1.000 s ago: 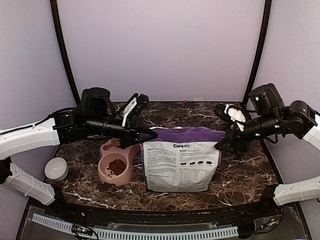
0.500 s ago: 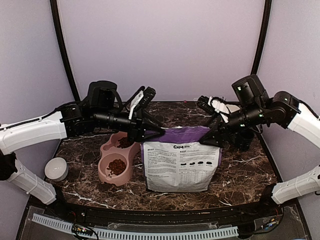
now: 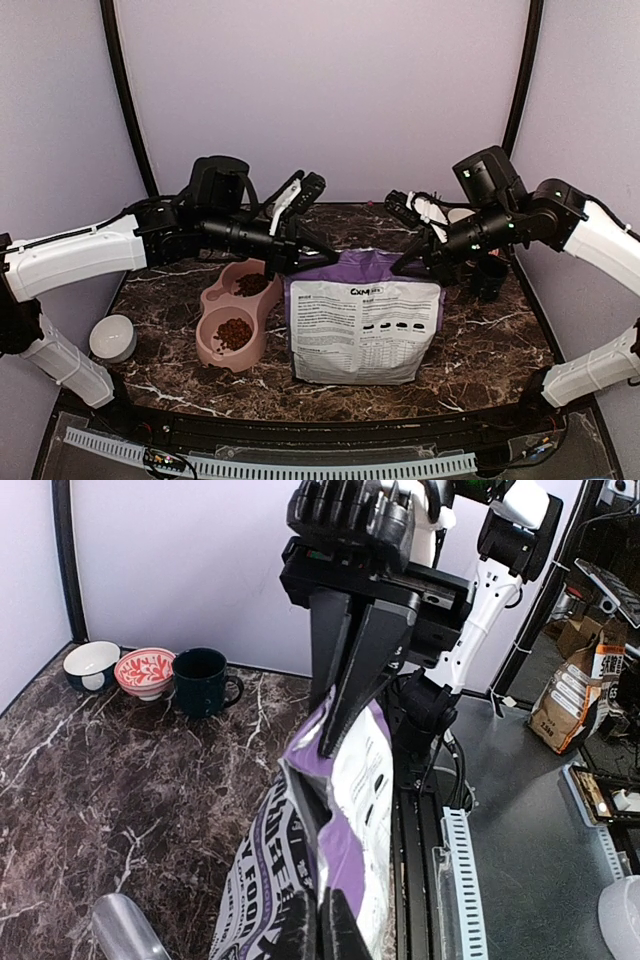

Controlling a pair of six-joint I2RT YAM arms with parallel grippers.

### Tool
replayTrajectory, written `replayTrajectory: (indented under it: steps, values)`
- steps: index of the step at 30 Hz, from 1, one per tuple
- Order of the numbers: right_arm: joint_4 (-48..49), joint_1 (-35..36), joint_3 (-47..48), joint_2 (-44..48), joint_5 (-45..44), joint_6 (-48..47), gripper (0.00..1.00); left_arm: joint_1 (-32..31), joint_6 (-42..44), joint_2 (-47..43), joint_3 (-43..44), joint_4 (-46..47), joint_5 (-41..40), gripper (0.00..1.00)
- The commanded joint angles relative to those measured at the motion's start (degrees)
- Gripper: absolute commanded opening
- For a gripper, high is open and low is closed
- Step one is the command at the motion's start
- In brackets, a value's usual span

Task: Serve the pet food
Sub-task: Press the seal on the pet food bag.

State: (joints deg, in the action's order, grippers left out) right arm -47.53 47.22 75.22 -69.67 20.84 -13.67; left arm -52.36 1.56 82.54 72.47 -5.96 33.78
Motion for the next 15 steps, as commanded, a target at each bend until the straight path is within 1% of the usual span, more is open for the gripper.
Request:
replayTrajectory:
  steps: [1, 7, 8, 9, 11, 12, 15]
  values:
    - [2.5, 0.2, 0.3, 1.0, 0.5, -0.2, 0.0, -0.8, 0.7, -0.4, 1.1, 0.3, -1.9, 0.0]
    - [1.2, 0.2, -0.6, 3.5, -3.9, 0.2, 0.0, -0.8, 1.1, -3.7, -1.0, -0.6, -5.7, 0.0]
    - [1.2, 0.2, -0.9, 4.1, -4.5, 0.3, 0.0, -0.8, 1.2, -4.4, -1.5, -0.7, -6.4, 0.01]
    - [1.1, 0.2, -1.2, 4.7, -5.5, 0.4, 0.0, -0.8, 1.4, -5.2, -1.9, -0.9, -7.1, 0.03]
    - [0.6, 0.2, -1.7, 5.5, -6.7, 0.6, 0.18, -0.8, 1.7, -6.3, -2.9, -1.5, -8.2, 0.11]
    - [0.3, 0.2, -1.9, 5.8, -7.2, 0.6, 0.24, -0.8, 1.8, -6.9, -3.3, -1.6, -8.7, 0.14]
    - [-0.5, 0.1, -2.2, 6.6, -8.1, 0.8, 0.31, -0.8, 2.1, -8.0, -4.4, -2.2, -9.6, 0.2]
